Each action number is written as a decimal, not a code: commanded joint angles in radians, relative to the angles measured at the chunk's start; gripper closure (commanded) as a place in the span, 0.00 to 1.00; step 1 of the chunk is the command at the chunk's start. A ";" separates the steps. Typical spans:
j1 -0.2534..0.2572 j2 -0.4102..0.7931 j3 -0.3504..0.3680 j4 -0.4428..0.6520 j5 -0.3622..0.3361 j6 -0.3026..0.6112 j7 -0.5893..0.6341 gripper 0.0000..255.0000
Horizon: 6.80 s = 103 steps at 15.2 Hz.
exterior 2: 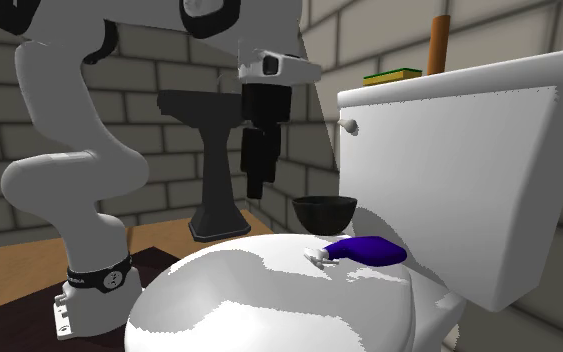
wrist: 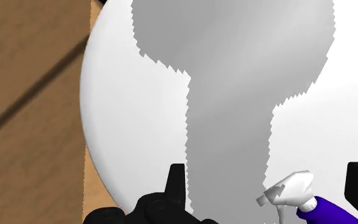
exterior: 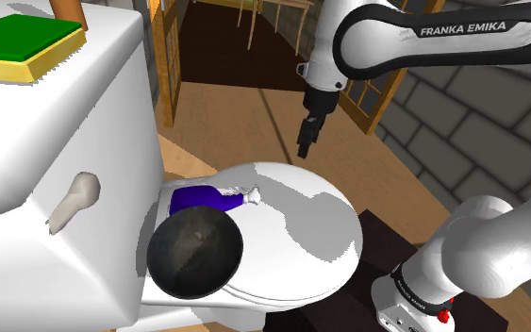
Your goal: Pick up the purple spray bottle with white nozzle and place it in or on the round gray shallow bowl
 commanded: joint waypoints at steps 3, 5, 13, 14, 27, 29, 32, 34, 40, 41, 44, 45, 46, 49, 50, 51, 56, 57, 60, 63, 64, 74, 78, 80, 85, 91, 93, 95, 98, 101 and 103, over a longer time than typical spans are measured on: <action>0.035 0.131 0.041 0.048 -0.006 0.067 -0.032 0.00; 0.052 0.200 0.063 0.083 -0.015 0.092 -0.044 0.00; 0.122 0.472 0.144 0.248 -0.079 0.160 -0.076 0.00; 0.132 0.505 0.153 0.271 -0.091 0.165 -0.079 0.00; 0.177 0.663 0.178 0.296 -0.150 0.273 -0.079 0.00; 0.177 0.663 0.178 0.296 -0.150 0.273 -0.079 0.00; 0.177 0.663 0.178 0.296 -0.150 0.273 -0.079 0.00; 0.177 0.663 0.178 0.296 -0.150 0.273 -0.079 1.00; 0.177 0.663 0.178 0.296 -0.150 0.273 -0.079 1.00; 0.177 0.663 0.178 0.296 -0.150 0.273 -0.079 1.00; 0.176 0.656 0.179 0.300 -0.147 0.261 -0.081 1.00; 0.176 0.648 0.180 0.305 -0.145 0.249 -0.083 1.00; 0.175 0.641 0.181 0.310 -0.142 0.238 -0.084 1.00; 0.173 0.621 0.183 0.327 -0.135 0.202 -0.089 1.00; 0.173 0.614 0.183 0.333 -0.132 0.190 -0.090 1.00; 0.172 0.608 0.184 0.339 -0.130 0.177 -0.091 1.00; 0.170 0.580 0.186 0.373 -0.120 0.116 -0.097 1.00; 0.170 0.575 0.186 0.380 -0.118 0.104 -0.098 1.00; 0.169 0.560 0.187 0.404 -0.113 0.067 -0.101 1.00; 0.168 0.548 0.187 0.430 -0.109 0.029 -0.103 1.00; 0.167 0.544 0.187 0.439 -0.108 0.016 -0.104 1.00; 0.166 0.519 0.188 0.543 -0.100 -0.112 -0.108 1.00; 0.166 0.515 0.189 0.592 -0.098 -0.165 -0.108 1.00; 0.179 0.513 0.199 0.603 -0.095 -0.178 -0.085 1.00; 0.242 0.520 0.251 0.615 -0.084 -0.180 0.029 1.00; 0.326 0.564 0.313 0.671 -0.087 -0.190 0.174 1.00; 0.341 0.575 0.322 0.671 -0.089 -0.179 0.198 1.00; 0.340 0.576 0.322 0.645 -0.090 -0.152 0.197 1.00; 0.340 0.579 0.321 0.608 -0.091 -0.113 0.196 1.00; 0.340 0.584 0.320 0.573 -0.093 -0.074 0.195 1.00; 0.340 0.588 0.320 0.552 -0.095 -0.048 0.196 1.00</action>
